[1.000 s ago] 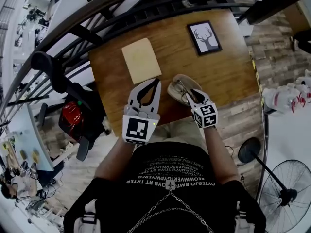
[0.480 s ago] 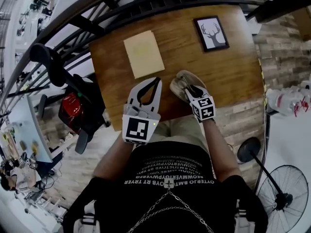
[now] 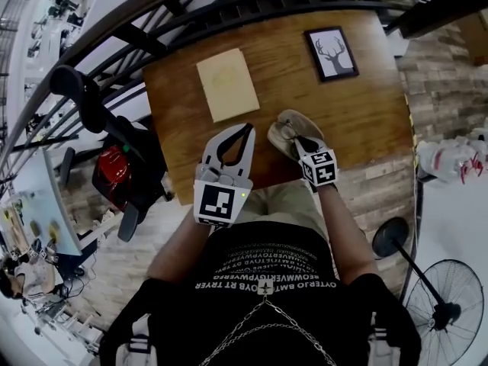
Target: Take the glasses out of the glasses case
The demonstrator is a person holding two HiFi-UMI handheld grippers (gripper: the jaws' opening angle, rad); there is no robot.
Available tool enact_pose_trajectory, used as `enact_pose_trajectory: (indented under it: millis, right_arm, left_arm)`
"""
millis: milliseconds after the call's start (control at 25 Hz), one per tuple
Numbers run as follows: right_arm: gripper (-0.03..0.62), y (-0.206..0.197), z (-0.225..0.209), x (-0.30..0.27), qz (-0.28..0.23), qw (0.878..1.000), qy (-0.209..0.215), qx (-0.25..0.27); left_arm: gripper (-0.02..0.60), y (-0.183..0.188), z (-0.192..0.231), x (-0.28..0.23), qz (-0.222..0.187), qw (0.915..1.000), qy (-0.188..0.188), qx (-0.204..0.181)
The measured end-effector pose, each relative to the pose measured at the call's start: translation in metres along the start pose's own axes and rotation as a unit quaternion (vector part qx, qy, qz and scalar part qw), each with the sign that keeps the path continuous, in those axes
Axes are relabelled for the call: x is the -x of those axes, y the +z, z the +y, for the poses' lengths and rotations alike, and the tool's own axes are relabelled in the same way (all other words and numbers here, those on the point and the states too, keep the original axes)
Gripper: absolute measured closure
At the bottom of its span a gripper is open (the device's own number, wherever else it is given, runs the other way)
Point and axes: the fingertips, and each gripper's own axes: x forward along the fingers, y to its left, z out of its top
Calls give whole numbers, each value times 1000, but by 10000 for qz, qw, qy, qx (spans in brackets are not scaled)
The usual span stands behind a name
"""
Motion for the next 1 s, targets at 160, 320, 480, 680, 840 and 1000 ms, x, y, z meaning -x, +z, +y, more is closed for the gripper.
enact_pose_trajectory:
  millis: [160,320,480,680,840,1000]
  right_arm:
    - [568,12,1,18,-248,9996,-97,-59]
    - [568,25,5,41,-561,9982,-192,-103]
    - [568,38,12,63,-835,9961,-281,-44]
    - [568,51,21,92,-1142,9926,-401,-18]
    - [568,69,30,122,-1454,9881,-497,63]
    - [568,85,43,149,-1694,9834,-601,268]
  left_arm:
    - [552,12,0,7,-67,9999,14,-126]
    - [552,22,-5,16,-252,9996,-32,-140]
    - [552,34,-6,26,-393,9990,-40,-217]
    - [552,47,-10,39,-521,9982,-66,-297]
    - [552,57,-8,47,-639,9976,-69,-274]
    - [552,68,-7,57,-782,9967,-111,-168]
